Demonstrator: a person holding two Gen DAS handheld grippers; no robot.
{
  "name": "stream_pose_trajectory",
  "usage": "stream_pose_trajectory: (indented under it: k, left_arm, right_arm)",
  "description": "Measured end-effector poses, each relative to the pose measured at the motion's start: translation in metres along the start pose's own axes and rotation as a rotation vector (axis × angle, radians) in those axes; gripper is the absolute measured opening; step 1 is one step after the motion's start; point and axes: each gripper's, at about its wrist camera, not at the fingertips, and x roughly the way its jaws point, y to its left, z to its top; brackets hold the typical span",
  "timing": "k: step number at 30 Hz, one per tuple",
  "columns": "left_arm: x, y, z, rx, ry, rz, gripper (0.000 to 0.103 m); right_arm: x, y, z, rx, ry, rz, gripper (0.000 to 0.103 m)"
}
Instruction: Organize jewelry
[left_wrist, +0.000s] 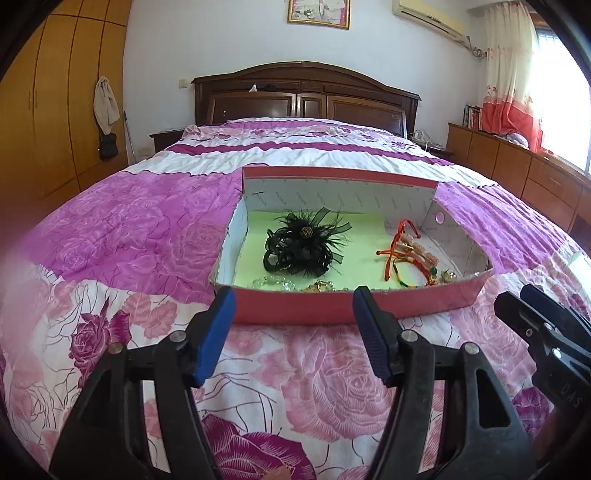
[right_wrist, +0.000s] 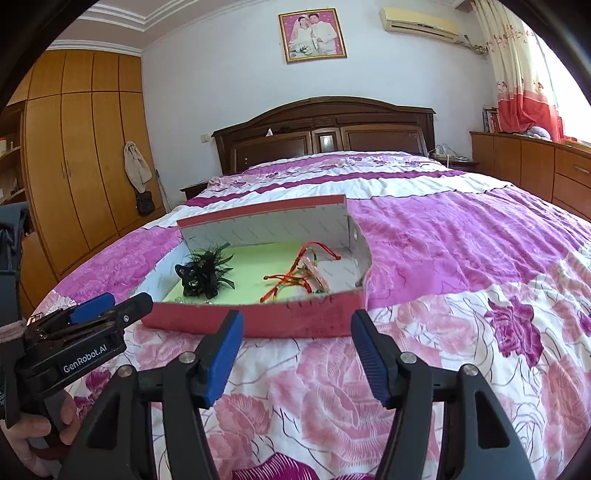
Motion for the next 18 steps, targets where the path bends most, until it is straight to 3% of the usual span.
stream_pose_trajectory:
  k: [18]
  left_arm:
    - [-0.0012, -0.0022, -0.0067, 0.000, -0.008, 0.009, 0.063]
  right_arm:
    - [-0.0035, 0.0035, -0.0056, -0.011, -0.004, -0.004, 0.065]
